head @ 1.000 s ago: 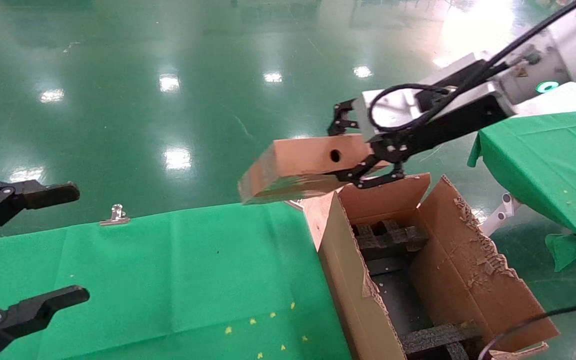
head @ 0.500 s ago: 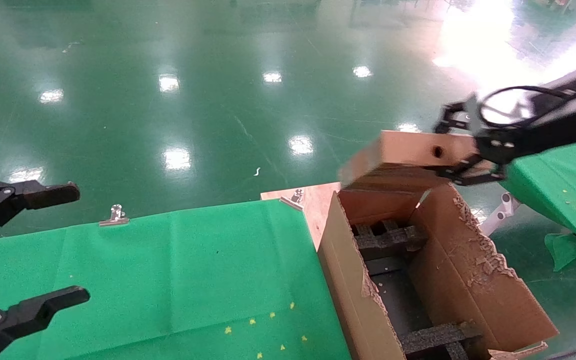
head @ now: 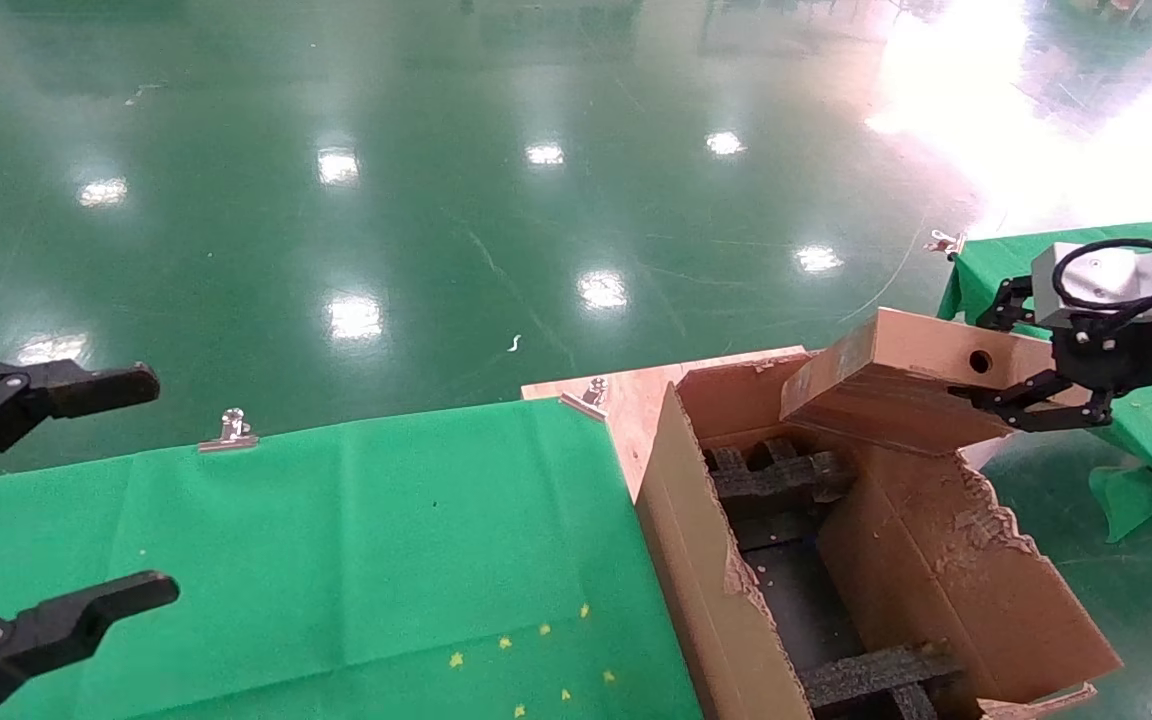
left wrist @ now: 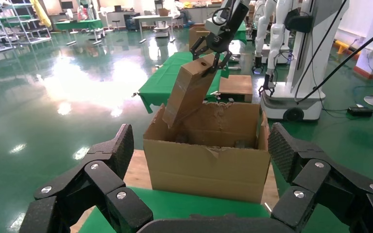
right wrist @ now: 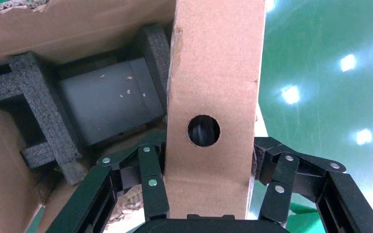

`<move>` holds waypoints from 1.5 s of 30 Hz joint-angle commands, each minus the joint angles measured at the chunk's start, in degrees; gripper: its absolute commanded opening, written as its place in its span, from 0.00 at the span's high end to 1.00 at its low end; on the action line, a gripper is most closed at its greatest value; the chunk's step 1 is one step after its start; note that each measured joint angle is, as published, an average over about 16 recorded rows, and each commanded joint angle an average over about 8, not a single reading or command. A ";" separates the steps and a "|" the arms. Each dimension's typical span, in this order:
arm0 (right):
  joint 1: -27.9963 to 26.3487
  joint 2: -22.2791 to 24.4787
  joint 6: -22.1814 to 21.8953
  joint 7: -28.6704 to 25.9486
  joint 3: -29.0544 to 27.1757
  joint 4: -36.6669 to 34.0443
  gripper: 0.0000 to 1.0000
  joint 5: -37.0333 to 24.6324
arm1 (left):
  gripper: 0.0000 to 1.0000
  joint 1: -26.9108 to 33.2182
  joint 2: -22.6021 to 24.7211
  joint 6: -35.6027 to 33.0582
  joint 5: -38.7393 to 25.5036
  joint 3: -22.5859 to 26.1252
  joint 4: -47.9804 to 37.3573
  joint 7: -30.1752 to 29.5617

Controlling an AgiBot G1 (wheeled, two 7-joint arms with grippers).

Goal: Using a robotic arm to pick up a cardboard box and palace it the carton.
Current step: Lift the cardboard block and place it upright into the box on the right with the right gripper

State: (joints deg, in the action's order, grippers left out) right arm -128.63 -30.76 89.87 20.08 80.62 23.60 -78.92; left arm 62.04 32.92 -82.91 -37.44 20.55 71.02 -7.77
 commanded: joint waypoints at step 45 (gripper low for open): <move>7.93 -2.86 -4.28 -40.73 -0.61 -22.62 1.00 4.41 | 0.00 -0.02 -0.01 0.03 0.02 0.00 -0.03 0.01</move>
State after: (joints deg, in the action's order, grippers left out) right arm -120.30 -33.85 85.15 -21.17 80.06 0.59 -74.54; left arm 62.02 32.91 -82.88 -37.42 20.55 70.99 -7.76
